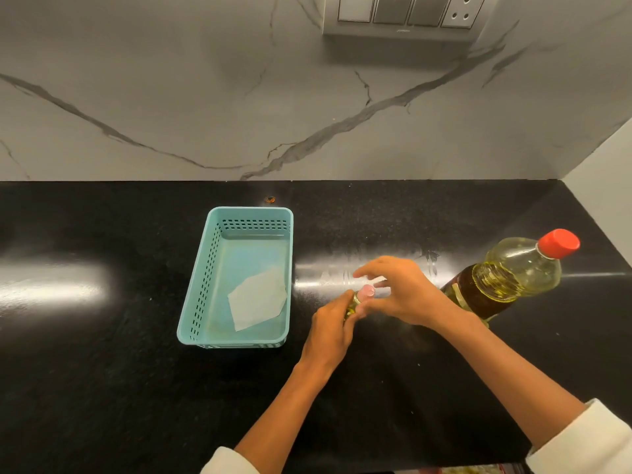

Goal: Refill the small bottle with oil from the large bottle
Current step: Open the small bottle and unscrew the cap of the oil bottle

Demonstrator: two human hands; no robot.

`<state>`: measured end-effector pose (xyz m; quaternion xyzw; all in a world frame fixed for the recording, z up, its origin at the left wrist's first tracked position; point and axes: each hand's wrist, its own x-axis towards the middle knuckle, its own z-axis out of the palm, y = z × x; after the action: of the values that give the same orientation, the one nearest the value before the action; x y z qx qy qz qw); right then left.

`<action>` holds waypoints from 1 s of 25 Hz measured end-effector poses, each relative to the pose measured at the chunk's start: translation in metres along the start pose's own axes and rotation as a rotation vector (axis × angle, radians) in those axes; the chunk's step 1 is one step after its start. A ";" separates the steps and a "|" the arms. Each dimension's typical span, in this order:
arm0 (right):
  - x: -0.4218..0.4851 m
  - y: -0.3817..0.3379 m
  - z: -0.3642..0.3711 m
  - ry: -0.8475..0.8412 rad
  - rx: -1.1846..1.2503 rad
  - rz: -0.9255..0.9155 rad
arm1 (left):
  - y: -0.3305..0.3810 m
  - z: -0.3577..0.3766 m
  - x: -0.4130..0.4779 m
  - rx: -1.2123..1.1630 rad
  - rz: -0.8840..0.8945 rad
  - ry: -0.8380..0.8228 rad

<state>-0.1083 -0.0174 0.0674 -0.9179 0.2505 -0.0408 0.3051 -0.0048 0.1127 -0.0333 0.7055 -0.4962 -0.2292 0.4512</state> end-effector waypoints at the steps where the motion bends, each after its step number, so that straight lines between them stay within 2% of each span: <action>1: 0.000 0.001 0.000 0.022 -0.056 0.020 | -0.001 0.000 0.001 -0.007 0.000 -0.005; 4: 0.002 -0.003 -0.001 -0.013 -0.277 -0.045 | -0.003 0.001 0.003 -0.016 -0.011 -0.021; 8: 0.003 -0.005 -0.001 -0.121 -0.204 -0.102 | -0.005 0.000 0.003 -0.044 -0.017 -0.027; 11: 0.001 -0.006 -0.002 -0.021 -0.064 -0.033 | -0.007 -0.001 0.003 -0.051 -0.013 -0.033; 15: -0.001 -0.008 0.002 -0.003 -0.316 -0.056 | -0.008 -0.001 0.003 -0.024 0.006 -0.044; 20: 0.000 -0.004 0.005 -0.127 -0.209 -0.117 | -0.010 0.000 0.000 -0.040 0.001 -0.026; 23: -0.002 -0.004 0.006 0.006 -0.082 -0.058 | -0.009 0.000 0.000 -0.045 0.010 -0.030; 25: -0.003 -0.006 0.007 0.060 -0.249 -0.053 | -0.010 0.000 0.001 -0.037 0.018 -0.039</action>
<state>-0.1070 -0.0080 0.0653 -0.9534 0.2381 -0.0447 0.1798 0.0004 0.1133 -0.0414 0.6882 -0.5067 -0.2479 0.4564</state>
